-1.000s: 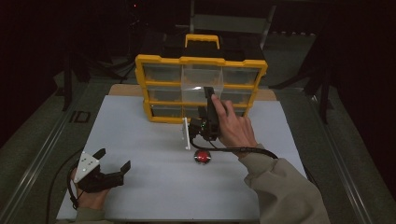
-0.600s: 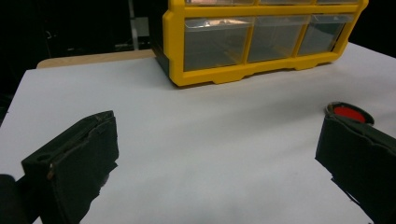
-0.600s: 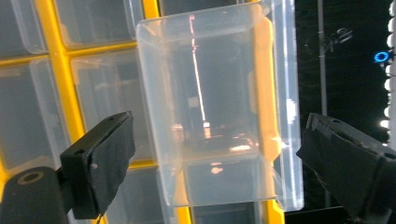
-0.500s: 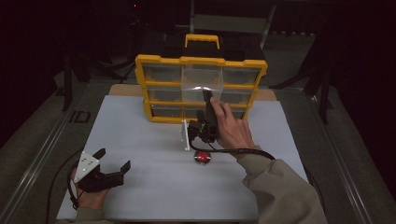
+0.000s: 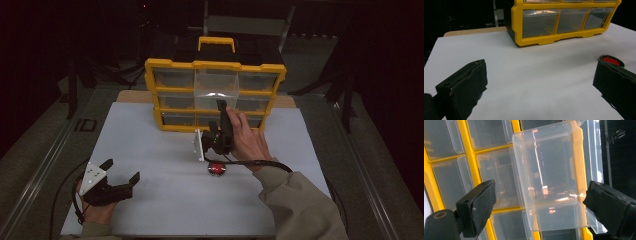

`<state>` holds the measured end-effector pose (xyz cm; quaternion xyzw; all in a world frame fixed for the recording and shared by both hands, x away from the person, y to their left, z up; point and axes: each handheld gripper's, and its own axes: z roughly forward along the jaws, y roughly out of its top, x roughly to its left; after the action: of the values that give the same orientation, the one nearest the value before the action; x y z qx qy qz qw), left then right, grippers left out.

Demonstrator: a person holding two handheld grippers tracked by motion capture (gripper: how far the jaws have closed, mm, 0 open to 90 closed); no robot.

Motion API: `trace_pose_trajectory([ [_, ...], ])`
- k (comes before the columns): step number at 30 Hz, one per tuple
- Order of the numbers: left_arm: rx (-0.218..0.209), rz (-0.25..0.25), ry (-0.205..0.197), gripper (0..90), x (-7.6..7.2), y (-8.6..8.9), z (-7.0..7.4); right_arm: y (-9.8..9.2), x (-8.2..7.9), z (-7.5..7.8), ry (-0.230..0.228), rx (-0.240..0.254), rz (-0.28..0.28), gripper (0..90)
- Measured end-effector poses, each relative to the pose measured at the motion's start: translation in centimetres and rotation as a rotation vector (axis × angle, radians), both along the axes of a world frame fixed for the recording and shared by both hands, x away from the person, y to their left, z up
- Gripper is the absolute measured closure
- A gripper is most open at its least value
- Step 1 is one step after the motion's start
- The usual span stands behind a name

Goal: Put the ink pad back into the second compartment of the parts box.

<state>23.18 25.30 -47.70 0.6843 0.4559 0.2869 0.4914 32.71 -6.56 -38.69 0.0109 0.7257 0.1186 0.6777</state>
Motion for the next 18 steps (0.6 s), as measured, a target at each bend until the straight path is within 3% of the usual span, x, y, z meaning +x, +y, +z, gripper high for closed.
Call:
trace_pose_trajectory([
  [18,-0.002,0.002,-0.001,0.0,-0.1,0.0,0.0,0.0,-0.1,-1.2,0.089,0.063,0.012,9.3],
])
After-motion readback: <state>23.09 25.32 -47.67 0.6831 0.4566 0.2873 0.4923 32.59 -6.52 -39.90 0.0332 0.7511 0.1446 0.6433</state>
